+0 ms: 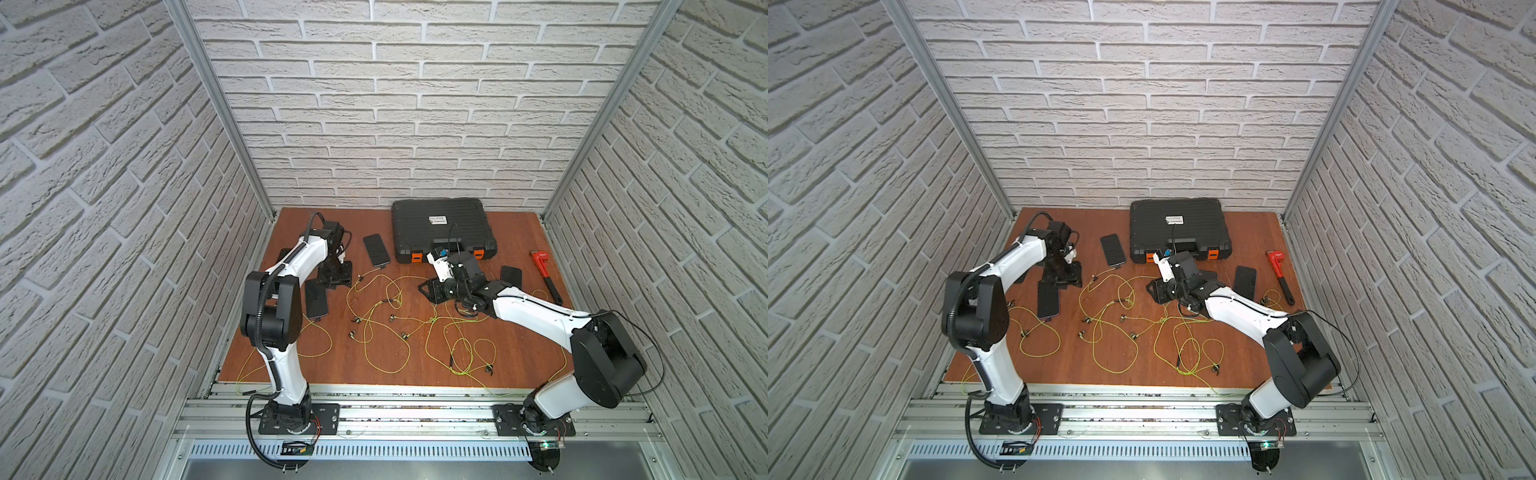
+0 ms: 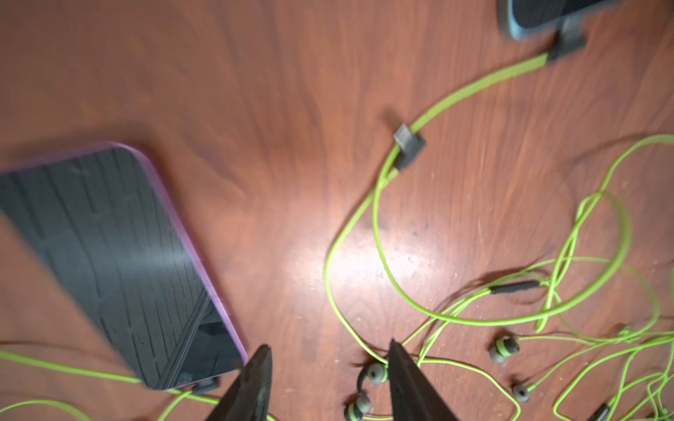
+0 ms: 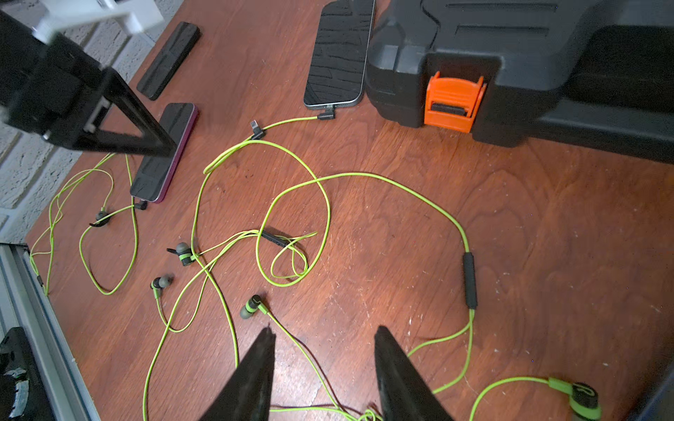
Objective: Plug wired earphones into phones
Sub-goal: Place the phone at the center of the board, then adjust the wired earphone at the center of the board.
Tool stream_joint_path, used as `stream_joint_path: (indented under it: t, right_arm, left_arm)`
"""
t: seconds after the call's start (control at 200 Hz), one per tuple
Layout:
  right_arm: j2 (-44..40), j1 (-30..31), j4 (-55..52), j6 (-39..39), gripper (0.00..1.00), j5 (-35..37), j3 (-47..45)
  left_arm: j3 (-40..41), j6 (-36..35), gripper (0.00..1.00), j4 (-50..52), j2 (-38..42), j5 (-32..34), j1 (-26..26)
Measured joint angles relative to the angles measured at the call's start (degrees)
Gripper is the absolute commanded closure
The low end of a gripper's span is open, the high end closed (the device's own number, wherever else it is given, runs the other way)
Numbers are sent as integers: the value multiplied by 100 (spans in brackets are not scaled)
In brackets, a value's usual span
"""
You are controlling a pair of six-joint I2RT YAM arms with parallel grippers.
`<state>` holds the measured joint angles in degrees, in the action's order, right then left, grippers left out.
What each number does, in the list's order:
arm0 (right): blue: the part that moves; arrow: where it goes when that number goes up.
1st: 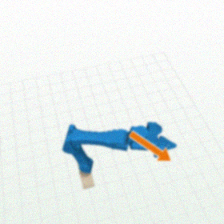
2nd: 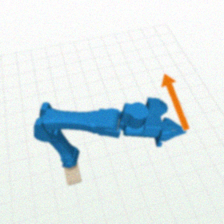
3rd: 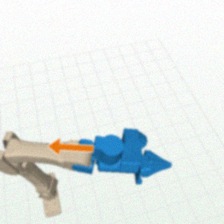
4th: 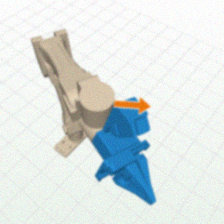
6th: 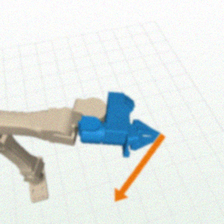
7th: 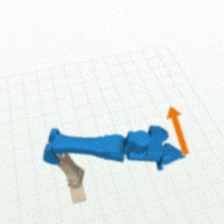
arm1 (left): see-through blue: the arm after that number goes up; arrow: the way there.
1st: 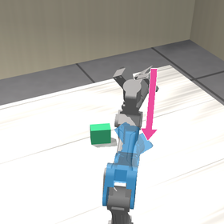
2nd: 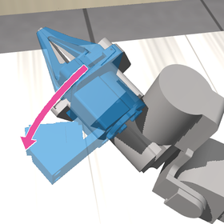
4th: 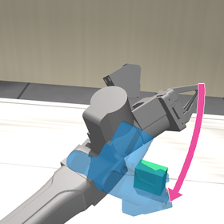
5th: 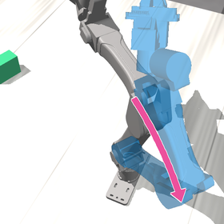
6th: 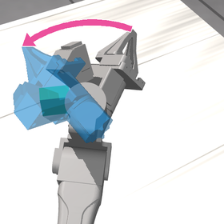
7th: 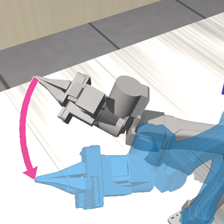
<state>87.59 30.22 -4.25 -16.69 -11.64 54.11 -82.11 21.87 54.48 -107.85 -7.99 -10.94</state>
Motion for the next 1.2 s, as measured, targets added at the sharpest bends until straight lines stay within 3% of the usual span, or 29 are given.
stream_joint_path:
  t: [0.33,0.685,0.905,1.2]
  right_arm:
    - [-136,0,-164,39,57,94,31]
    - [-321,0,-201,22,58,284,17]
    - [-319,-17,-365,-140,66,391,17]
    - [-70,-22,-647,-343,73,367,96]
  left_arm:
    - [155,426,68,-435,-638,144,-61]
    - [-9,531,100,-538,-804,205,-227]
    - [579,815,100,-1032,-426,160,-345]
    - [2004,1722,100,-2006,518,-684,-981]
